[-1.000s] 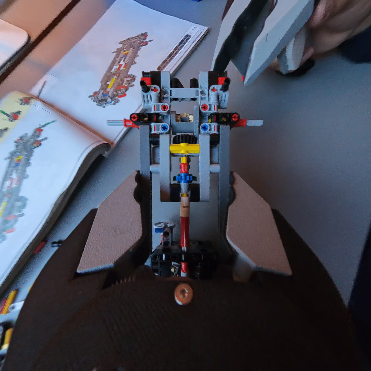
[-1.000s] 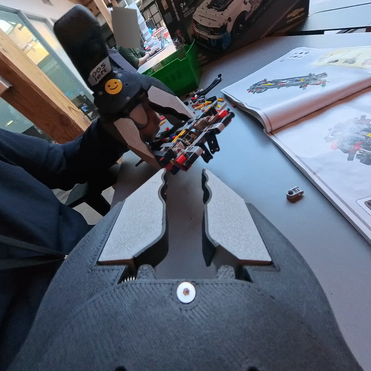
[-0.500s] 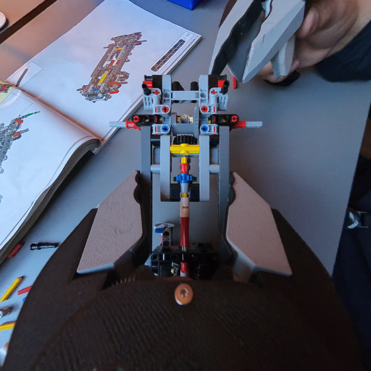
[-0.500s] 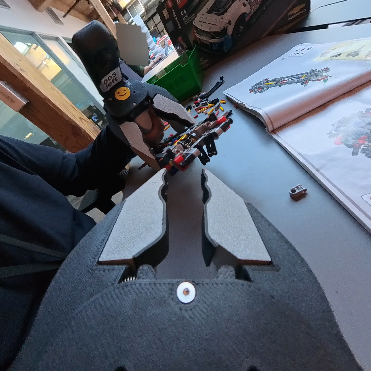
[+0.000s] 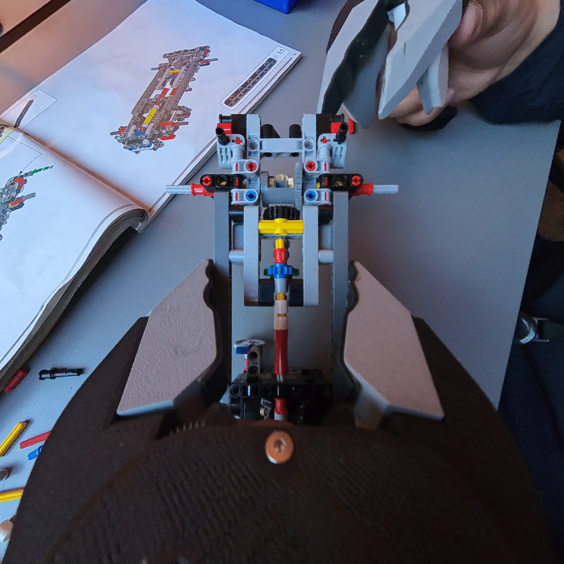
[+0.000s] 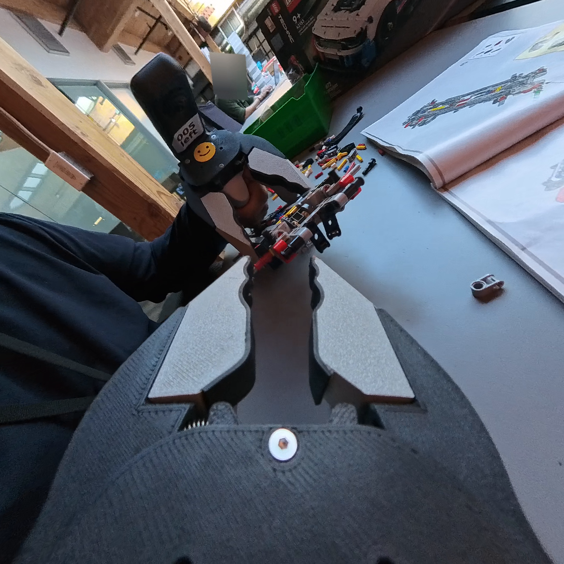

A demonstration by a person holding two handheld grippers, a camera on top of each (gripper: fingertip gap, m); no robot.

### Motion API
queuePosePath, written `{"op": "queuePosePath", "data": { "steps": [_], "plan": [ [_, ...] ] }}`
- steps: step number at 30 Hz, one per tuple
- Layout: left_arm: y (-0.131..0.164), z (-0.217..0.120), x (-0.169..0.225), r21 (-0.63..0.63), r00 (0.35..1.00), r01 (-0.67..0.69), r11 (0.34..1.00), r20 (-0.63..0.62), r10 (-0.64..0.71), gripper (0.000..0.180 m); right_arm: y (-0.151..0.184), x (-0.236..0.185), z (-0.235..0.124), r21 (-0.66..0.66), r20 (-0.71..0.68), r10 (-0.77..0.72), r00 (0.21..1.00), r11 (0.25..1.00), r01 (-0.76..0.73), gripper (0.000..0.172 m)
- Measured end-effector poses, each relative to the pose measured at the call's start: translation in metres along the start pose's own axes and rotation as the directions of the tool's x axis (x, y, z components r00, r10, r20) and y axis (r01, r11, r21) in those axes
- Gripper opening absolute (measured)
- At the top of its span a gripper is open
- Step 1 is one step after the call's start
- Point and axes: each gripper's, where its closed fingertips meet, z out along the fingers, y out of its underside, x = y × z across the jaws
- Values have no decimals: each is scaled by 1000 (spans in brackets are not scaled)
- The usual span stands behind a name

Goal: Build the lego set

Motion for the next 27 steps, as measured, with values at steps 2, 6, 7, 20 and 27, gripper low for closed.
{"op": "queuePosePath", "data": {
  "steps": [2,6,7,20,27],
  "plan": [
    [0,0,0,0,1000,3,1000,4,-3,83,-1,-1,0,10,21,32,999,999,-32,34],
    [0,2,-4,-24,994,-52,998,94,54,84,-3,-1,0,20,25,60,998,998,-60,37],
    [-2,2,-4,-31,986,-94,995,137,97,84,-3,2,-1,20,7,54,999,998,-54,38],
    [-21,-5,-5,-175,683,-502,847,520,513,84,10,6,3,-90,-101,-213,972,975,204,35],
    [-21,-5,-2,-191,650,-545,817,520,555,84,7,-2,3,-60,-40,-224,974,973,222,28]
  ]
}}
